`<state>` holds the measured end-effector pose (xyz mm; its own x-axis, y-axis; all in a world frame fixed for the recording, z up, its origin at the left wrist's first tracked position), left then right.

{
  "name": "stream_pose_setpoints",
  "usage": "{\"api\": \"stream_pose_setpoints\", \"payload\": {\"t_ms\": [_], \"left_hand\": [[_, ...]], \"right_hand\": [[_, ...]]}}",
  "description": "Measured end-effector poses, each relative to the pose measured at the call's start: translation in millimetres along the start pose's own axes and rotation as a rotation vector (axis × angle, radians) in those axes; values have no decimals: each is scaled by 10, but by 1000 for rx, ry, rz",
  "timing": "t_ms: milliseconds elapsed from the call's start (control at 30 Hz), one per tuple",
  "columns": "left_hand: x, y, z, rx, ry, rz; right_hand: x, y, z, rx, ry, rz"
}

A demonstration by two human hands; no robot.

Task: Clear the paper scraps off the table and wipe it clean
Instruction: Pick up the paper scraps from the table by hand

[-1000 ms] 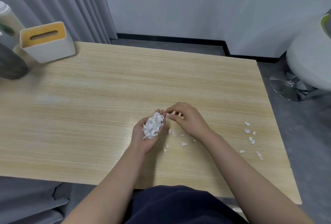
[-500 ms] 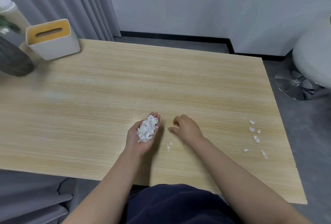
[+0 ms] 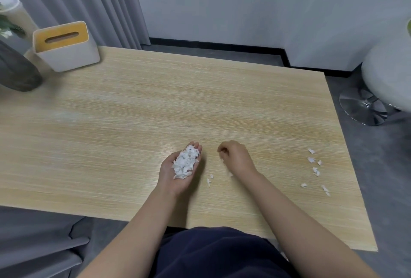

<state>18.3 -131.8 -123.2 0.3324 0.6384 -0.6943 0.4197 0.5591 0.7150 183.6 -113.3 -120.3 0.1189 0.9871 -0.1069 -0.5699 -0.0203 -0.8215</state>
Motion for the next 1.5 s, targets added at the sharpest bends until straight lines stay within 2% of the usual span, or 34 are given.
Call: {"api": "stream_pose_setpoints", "payload": {"t_ms": [100, 200, 233, 333, 400, 467, 533, 567, 667, 767, 833, 900, 967, 1033, 1133, 1267, 1367, 1500], "left_hand": [[12, 23, 4, 29, 0, 26], [-19, 72, 60, 30, -25, -14], [-58, 105, 89, 90, -13, -46], [-86, 106, 115, 294, 140, -311], [-41, 120, 164, 336, 189, -361], [-25, 119, 171, 314, 141, -333], [-25, 179, 212, 206, -2, -180], [9, 176, 224, 170, -61, -167], [60, 130, 198, 139, -73, -231], [15, 102, 207, 82, -123, -179], [82, 40, 163, 226, -36, -248], [106, 86, 167, 271, -5, -241], [94, 122, 122, 386, 123, -268], [58, 128, 128, 303, 140, -246], [17, 209, 136, 163, 70, -87], [30, 177, 76, 85, 16, -80], [41, 137, 14, 62, 10, -19], [40, 89, 0, 17, 10, -12]], "right_hand": [[47, -323, 160, 161, 23, -100], [-4, -496, 432, 273, -39, -84], [-46, -516, 540, 300, -80, -56], [-200, -474, 826, 343, -212, 62], [-273, -411, 947, 317, -277, 119], [-308, -343, 1013, 264, -316, 139], [-323, -268, 1035, 185, -344, 148], [-330, -233, 1034, 142, -352, 155], [-344, -158, 1002, 60, -383, 171], [-330, -183, 961, 85, -400, 119], [-298, -228, 939, 140, -393, 89], [-264, -291, 913, 211, -368, 74], [-234, -377, 865, 313, -308, 48], [-213, -449, 796, 392, -236, 26], [-208, -508, 700, 483, -157, 8], [-188, -579, 528, 522, -73, -73], [-191, -526, 373, 405, -51, -72], [-270, -178, 202, 83, -66, 120]]}}
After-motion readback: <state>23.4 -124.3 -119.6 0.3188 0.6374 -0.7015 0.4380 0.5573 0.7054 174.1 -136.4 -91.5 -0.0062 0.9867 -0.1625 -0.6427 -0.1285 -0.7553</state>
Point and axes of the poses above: each hand's wrist, its own x-axis towards the middle knuckle, its own y-axis out of the palm, z = x × y, the point moved 4 cm from there along x, towards the middle knuckle, and after that the axes turned 9 degrees about -z, right-handed, at the moved point
